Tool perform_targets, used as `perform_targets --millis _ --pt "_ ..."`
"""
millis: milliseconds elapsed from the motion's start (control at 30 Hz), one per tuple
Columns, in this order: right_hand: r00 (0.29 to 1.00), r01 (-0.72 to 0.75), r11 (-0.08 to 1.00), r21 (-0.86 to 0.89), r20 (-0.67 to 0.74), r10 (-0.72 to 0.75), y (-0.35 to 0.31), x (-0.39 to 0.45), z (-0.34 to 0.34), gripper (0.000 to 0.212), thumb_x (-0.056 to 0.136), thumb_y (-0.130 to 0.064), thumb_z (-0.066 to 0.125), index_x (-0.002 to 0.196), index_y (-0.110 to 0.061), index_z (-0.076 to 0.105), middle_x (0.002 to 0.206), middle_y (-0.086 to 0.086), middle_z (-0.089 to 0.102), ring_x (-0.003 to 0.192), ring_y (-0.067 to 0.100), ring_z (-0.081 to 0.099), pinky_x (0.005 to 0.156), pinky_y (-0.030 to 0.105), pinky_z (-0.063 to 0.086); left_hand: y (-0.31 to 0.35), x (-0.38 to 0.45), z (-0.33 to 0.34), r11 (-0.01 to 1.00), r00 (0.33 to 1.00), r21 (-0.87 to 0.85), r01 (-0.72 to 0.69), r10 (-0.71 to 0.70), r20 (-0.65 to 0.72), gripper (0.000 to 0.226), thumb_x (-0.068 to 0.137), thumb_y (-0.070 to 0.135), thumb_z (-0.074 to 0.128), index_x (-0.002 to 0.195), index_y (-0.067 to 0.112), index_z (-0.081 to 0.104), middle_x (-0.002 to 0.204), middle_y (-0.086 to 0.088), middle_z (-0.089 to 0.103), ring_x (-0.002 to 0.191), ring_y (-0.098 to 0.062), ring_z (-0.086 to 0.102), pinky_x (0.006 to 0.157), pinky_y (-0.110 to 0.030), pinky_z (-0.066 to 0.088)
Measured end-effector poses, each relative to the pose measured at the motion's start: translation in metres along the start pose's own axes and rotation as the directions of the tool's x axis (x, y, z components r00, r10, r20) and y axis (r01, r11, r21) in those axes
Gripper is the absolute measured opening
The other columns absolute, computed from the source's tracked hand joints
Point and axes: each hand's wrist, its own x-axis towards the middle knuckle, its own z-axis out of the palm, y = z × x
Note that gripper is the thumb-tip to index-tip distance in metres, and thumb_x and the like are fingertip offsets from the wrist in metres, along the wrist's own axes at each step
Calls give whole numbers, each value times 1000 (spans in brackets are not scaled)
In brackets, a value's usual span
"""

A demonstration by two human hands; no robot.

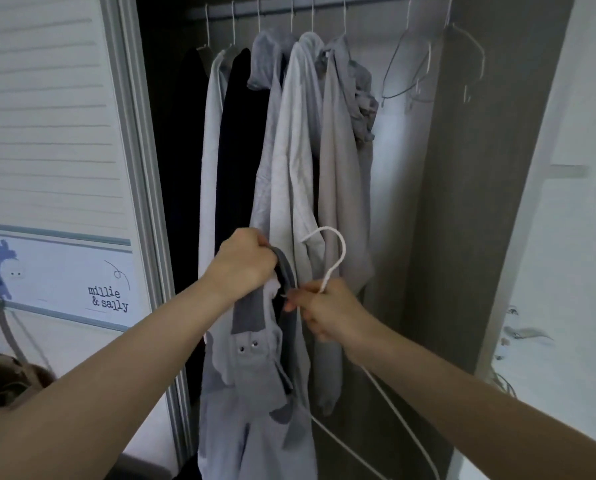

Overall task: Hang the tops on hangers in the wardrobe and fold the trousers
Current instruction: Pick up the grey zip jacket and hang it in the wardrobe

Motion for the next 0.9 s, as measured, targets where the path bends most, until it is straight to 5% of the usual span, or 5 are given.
perform_targets --millis 367,500,667,733,900 --pt "998 64 987 144 19 -67 -4 -9 9 32 95 -18 49 66 -9 58 35 -8 33 29 7 25 35 13 19 16 -16 0 963 997 260 -68 76 -24 37 81 26 59 51 10 45 47 0 46 45 -16 46 44 -25 35" --pt "995 77 980 184 -72 -64 -10 -4 -22 32 96 -18 49 66 -9 58 37 -7 31 31 7 23 35 14 17 12 -26 -11 999 946 34 31 -40 321 27 84 25 70 75 0 67 63 -9 69 60 -19 70 50 -25 57" --pt "968 252 960 119 -52 -247 -4 -13 -35 42 96 -22 52 59 -4 58 39 -2 35 32 7 28 35 16 23 9 -19 -38 777 816 254 -575 528 234 34 74 61 64 87 29 71 81 18 66 80 3 61 69 -12 46" --pt "929 365 930 50 -86 -360 -5 -14 -33 44 95 -23 53 56 -3 62 38 -1 40 33 6 33 38 15 27 8 -21 -25 726 758 258 -637 530 380 48 77 69 51 69 23 64 62 13 56 61 -4 55 56 -15 39" --pt "756 509 785 -353 -253 -604 -15 -1 -45 28 95 -23 53 74 -7 64 63 1 63 58 10 58 58 30 46 -9 -12 -7 701 807 432 -567 578 121 61 78 70 42 51 16 46 42 8 37 42 -7 41 46 -30 37"
